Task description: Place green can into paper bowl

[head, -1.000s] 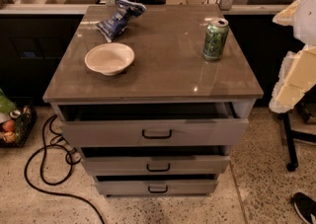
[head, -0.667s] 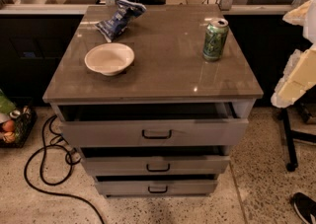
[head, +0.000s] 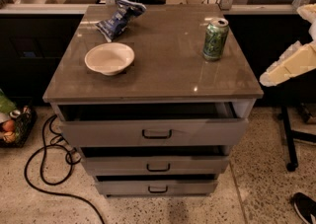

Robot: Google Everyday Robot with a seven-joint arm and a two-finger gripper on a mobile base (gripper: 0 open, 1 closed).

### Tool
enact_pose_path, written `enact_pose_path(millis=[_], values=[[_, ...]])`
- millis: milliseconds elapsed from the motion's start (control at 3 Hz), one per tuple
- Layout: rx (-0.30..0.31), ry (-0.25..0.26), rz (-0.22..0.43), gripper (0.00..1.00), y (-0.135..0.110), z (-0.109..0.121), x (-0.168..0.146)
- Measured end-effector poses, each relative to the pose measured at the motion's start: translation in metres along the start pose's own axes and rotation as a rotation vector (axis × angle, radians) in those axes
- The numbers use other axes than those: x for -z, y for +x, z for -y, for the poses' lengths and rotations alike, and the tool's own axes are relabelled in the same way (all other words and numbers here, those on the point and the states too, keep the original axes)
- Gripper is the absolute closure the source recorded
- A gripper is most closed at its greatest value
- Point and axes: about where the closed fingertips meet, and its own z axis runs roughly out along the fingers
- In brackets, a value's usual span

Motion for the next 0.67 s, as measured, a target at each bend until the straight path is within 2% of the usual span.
enact_pose_path(millis=[333, 667], values=[[-0.052, 0.099, 0.147, 0.00, -0.009, 0.033, -0.015], [-0.090, 0.160, 0.272, 0.00, -0.017, 0.058, -0.026]])
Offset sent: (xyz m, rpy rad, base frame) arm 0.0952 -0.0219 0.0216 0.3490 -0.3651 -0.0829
